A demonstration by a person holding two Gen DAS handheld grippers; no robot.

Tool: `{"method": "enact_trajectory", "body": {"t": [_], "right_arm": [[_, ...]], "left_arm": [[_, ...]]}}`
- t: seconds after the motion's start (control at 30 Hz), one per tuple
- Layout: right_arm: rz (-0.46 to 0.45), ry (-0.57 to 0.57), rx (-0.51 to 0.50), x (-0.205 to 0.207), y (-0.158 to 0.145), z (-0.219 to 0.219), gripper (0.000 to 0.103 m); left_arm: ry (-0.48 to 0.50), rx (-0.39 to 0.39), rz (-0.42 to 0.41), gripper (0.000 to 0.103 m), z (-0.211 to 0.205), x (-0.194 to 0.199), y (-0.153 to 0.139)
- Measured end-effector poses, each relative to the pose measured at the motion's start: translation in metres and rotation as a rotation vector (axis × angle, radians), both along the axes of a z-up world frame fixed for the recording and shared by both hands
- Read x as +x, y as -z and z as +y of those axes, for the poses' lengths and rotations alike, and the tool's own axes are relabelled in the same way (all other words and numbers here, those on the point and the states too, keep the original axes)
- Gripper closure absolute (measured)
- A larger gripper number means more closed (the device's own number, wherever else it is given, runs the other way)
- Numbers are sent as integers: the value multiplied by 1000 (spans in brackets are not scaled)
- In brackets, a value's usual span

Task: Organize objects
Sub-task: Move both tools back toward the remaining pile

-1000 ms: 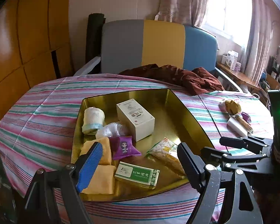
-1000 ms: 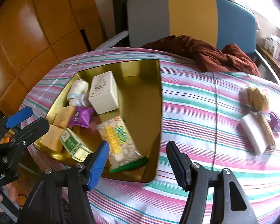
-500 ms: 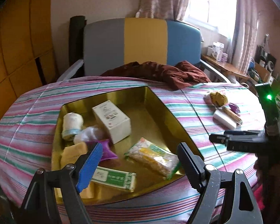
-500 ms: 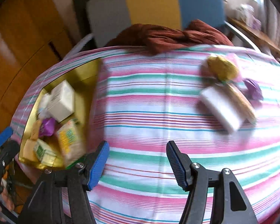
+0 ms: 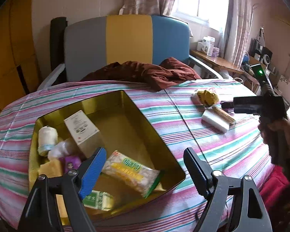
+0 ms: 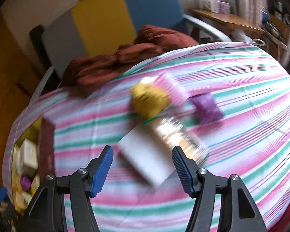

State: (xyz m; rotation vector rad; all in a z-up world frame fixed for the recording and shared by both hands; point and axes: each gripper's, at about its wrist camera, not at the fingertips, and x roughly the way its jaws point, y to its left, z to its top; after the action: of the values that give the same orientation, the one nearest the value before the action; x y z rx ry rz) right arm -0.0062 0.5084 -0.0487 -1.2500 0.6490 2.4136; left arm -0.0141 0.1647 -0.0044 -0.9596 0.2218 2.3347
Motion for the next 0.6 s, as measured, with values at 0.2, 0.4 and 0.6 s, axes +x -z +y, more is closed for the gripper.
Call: {"method": "enact_trajectory", "body": {"t": [0.2,0.4,0.6], "right_arm": [[55,125,-90,-15,3,61,39],[81,171,-152,-50,14,96,39],[7,126,-219,-87,46,108,32]], "left_arm": [[35,-5,-18,20,21,-8,4],[67,-10,-43,20,42,-13,9],[99,-6,-64,20,61,-18,10]]}}
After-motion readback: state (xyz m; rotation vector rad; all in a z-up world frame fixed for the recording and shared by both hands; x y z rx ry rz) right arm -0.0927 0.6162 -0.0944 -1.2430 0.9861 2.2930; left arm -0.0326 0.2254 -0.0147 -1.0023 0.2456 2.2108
